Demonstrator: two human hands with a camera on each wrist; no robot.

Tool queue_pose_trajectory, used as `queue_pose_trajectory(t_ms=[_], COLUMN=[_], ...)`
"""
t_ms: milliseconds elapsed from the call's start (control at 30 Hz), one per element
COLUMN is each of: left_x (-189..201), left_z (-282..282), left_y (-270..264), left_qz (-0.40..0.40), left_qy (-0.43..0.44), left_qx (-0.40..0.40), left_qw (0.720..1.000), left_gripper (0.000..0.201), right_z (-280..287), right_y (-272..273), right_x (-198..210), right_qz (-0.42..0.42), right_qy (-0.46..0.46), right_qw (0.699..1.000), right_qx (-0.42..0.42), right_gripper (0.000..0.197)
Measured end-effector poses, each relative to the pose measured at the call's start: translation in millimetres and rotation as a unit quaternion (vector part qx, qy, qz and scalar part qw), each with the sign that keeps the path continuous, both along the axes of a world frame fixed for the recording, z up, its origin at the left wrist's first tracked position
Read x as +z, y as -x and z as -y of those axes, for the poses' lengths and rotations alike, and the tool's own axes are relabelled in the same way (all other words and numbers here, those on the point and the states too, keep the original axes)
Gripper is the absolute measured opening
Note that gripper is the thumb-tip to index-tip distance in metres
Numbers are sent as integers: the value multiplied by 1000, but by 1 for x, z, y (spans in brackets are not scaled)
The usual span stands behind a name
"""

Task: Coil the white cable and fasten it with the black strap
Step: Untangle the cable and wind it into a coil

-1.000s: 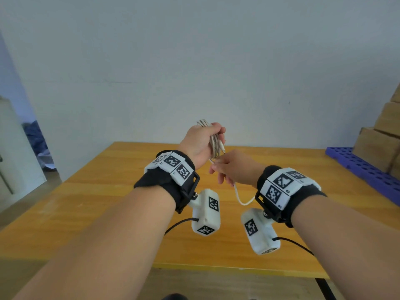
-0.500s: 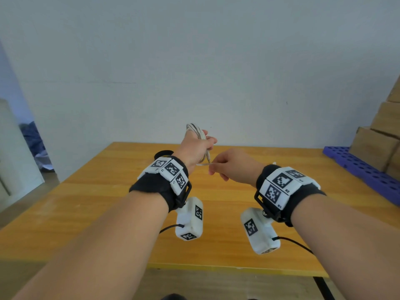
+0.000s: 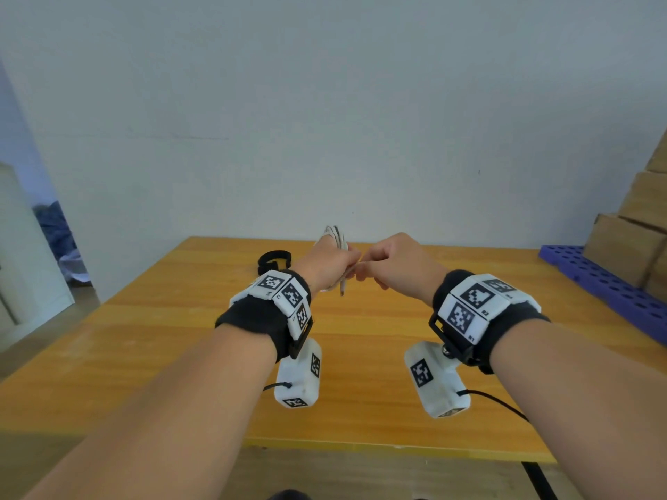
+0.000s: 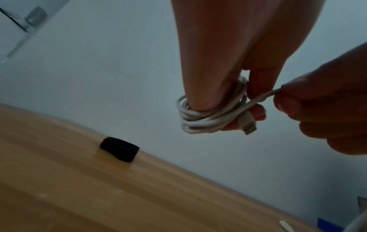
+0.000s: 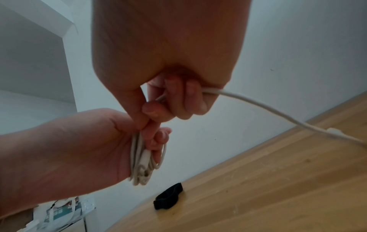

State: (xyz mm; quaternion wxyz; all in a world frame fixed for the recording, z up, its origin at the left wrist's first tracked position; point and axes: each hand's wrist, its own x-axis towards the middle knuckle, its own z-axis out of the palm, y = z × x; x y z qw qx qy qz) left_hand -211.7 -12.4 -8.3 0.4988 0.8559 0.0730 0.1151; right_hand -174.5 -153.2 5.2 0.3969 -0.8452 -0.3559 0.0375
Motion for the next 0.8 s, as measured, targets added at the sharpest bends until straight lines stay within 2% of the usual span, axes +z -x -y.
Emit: queue_pose_trajectory(t_ms=[133, 200, 333, 600, 800], left_x=[-2, -5, -5, 2, 9], left_z=[2, 2, 2, 1, 3], left_y=[3, 1, 1, 7, 13], left_qz=[-56, -73, -84, -111, -85], left_qy=[-18, 11, 106, 194, 237], left_qx=[0, -11, -53, -154, -199], left_qw=[998, 997, 989, 963, 947], left_gripper=[50, 56, 63, 69, 63], right_z=[0, 1, 2, 6, 9], right_y=[-2, -5, -10, -16, -22], right_x=[-3, -4, -4, -4, -8], right_qz=[19, 34, 66, 72, 48], right_qy=[-43, -79, -119, -135, -144], right_qw=[999, 996, 989, 987, 986], right_qx=[-6, -30, -50, -50, -67], right_gripper=[14, 14, 11, 13, 16])
